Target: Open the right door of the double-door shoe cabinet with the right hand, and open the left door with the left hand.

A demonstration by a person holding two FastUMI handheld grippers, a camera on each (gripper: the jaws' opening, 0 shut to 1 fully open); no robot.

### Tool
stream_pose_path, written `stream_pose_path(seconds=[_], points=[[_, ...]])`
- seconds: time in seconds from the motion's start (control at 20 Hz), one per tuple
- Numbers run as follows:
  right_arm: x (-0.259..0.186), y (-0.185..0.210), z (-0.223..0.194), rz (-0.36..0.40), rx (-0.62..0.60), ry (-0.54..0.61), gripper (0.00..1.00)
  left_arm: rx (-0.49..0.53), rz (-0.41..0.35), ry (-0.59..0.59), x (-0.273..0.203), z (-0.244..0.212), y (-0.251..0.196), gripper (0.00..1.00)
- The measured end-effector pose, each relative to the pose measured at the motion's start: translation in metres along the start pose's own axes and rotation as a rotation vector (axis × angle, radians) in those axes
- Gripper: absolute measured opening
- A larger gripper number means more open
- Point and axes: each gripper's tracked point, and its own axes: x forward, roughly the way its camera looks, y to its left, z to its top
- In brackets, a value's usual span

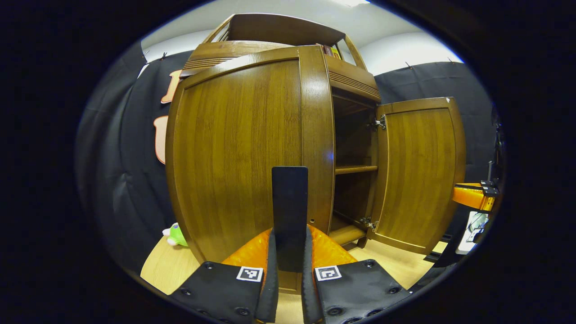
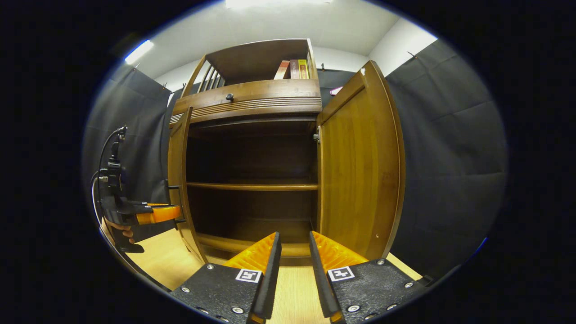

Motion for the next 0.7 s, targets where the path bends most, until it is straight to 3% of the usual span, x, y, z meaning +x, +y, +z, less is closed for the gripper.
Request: stream_pose_path(seconds=[0.1, 0.15, 0.55, 0.6, 0.65, 0.7], points=[[0.001, 0.004, 0.0, 0.006, -0.002, -0.001, 0.29, -0.005, -0.004, 0.001, -0.004, 0.0, 0.001, 0.27], [0.002, 0.006, 0.001, 0.01, -0.002, -0.002, 0.39, -0.006, -0.005, 0.001, -0.007, -0.001, 0.002, 0.27], [0.003, 0.015, 0.007, 0.02, -0.007, -0.015, 0.39, -0.005, 0.008, -0.002, -0.023, 0.0, 0.01, 0.28], [0.003, 0.016, 0.007, 0.022, -0.006, -0.015, 0.29, -0.005, 0.009, -0.002, -0.022, 0.0, 0.01, 0.27], [0.003, 0.016, 0.007, 0.024, -0.005, -0.016, 0.39, -0.006, 0.011, -0.001, -0.023, 0.0, 0.01, 0.27], [0.003, 0.018, 0.006, 0.026, -0.004, -0.015, 0.39, -0.007, 0.013, -0.001, -0.025, 0.0, 0.011, 0.27]])
